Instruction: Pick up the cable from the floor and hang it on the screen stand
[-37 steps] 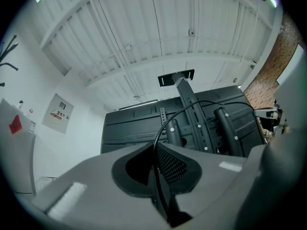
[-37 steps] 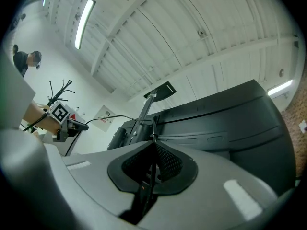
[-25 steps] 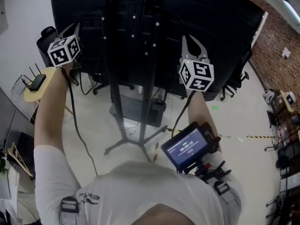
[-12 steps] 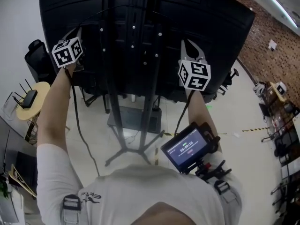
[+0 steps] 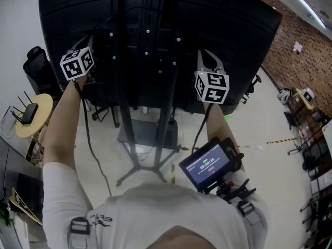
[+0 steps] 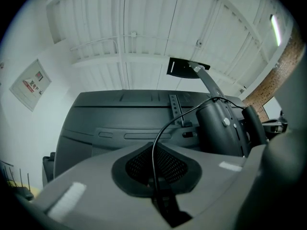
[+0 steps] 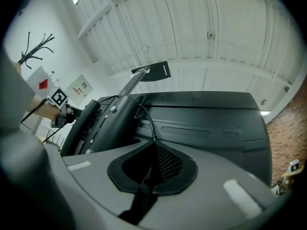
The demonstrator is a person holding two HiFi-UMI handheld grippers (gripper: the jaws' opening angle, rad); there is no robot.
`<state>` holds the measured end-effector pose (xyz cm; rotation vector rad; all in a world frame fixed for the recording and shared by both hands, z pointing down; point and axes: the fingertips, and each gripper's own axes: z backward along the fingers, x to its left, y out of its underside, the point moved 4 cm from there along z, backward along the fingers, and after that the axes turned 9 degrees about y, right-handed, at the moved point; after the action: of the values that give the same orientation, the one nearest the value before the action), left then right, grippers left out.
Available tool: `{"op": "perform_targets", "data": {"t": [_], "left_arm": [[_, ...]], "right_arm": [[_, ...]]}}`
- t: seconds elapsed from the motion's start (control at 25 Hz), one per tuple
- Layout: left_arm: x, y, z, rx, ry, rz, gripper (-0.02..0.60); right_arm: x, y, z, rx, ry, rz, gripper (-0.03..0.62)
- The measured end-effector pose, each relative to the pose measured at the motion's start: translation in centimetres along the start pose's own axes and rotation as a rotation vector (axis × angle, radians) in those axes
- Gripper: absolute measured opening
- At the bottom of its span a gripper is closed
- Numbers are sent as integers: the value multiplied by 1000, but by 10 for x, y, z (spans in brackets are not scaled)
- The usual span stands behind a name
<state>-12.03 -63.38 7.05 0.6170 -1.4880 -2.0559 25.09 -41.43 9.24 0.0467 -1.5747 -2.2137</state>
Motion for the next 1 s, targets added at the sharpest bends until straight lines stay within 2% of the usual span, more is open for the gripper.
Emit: {"op": "perform_targets", "data": {"t": [0.6,0.84,1.0], "left_arm": [[-13,15,-1,7,32,14,18],[-19,33,-3,53,40,19,18],[-21,44,4,54,46,22,18]], "right_arm": [[9,24,0,36,-31,-21,26],[15,36,7,60,-47,-21,26],[22,39,11,61,-63,-22,26]]}}
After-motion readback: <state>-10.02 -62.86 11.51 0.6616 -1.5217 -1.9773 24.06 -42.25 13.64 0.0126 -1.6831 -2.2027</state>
